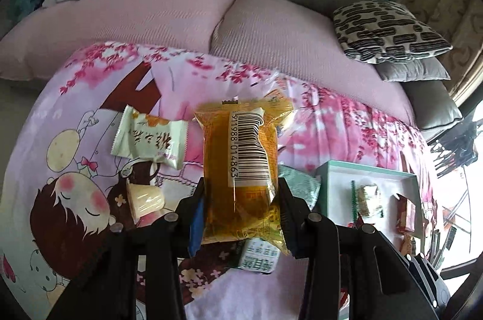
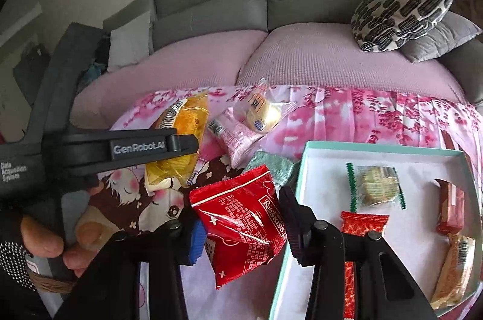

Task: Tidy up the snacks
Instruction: 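Grasp the yellow barcode bread pack with the left gripper while the right gripper grasps the red chip bag, then carry both packs over the tray and release them inside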

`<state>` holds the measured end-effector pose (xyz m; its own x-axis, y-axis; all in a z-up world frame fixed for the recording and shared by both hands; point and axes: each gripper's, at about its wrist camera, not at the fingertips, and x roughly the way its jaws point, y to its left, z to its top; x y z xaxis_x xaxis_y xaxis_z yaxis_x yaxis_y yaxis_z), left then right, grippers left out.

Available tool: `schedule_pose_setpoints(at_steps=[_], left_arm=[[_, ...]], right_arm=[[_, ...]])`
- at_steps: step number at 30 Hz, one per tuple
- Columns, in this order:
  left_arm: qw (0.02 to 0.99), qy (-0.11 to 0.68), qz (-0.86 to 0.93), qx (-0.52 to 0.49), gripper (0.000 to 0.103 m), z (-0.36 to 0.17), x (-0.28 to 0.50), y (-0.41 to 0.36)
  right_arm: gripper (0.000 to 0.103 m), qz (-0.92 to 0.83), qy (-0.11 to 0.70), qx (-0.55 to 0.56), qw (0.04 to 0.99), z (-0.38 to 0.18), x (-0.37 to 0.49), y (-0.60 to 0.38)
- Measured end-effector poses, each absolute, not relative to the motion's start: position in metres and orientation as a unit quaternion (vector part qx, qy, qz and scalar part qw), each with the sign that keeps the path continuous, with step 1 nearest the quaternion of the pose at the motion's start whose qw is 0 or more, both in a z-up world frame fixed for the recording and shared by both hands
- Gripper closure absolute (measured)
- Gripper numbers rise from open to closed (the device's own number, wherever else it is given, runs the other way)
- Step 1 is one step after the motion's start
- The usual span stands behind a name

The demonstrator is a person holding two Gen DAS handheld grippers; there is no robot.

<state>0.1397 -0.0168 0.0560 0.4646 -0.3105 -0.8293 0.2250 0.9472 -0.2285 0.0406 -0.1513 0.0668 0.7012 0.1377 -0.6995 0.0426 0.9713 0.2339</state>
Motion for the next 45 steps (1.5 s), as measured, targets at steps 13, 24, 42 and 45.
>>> schedule_pose_setpoints(at_steps=[13, 24, 42, 45], left_arm=[[0.849, 0.479, -0.224, 0.002, 0.059, 0.065, 0.112, -0.076], [0.827, 0.496, -0.261, 0.046, 0.059, 0.045, 0.103, -0.132], [0.807, 0.517, -0.268, 0.101, 0.059, 0.01, 0.11, -0.183], [0.804, 0.519, -0.269, 0.109, 0.059, 0.008, 0.109, -0.186]], right_arm=[[0.056, -0.063, 0.366, 0.178, 0.911, 0.072, 0.02, -0.231], [0.056, -0.131, 0.368, 0.203, 0.898, 0.058, 0.012, -0.297], [0.056, -0.165, 0.38, 0.22, 0.883, 0.033, 0.019, -0.331], [0.056, -0.168, 0.379, 0.221, 0.883, 0.033, 0.018, -0.332]])
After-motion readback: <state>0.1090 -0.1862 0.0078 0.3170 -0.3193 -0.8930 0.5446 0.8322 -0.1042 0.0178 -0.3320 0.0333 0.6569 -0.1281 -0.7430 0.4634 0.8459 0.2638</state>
